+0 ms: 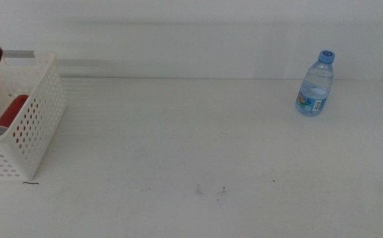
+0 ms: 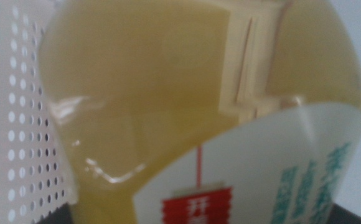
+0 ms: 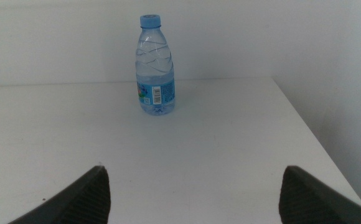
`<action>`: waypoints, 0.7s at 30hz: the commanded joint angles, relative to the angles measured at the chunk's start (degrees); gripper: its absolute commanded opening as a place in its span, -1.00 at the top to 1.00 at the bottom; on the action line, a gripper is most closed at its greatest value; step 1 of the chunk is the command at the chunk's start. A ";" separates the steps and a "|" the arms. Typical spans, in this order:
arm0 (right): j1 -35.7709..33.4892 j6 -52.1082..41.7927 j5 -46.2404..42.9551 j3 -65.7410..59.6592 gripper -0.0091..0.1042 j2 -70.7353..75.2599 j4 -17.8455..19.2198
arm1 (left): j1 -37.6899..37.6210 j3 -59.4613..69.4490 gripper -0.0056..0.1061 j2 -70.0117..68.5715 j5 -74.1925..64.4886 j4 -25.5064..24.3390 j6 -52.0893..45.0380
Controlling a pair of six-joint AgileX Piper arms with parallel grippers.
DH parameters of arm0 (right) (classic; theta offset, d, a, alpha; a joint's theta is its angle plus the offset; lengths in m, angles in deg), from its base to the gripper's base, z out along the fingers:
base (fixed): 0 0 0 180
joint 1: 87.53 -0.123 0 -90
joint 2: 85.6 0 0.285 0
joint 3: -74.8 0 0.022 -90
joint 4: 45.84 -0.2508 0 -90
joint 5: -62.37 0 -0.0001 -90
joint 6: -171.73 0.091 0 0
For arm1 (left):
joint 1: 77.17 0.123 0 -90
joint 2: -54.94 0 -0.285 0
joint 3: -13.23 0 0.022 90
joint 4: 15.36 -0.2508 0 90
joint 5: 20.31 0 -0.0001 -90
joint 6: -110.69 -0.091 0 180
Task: Use arms to grab the bottles and put them into the dustbin to the left of the table.
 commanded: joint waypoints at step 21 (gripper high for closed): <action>0.45 -0.54 -0.57 -0.24 -0.51 0.20 0.32 | 4.93 -5.67 0.89 18.07 -0.80 -3.38 -3.80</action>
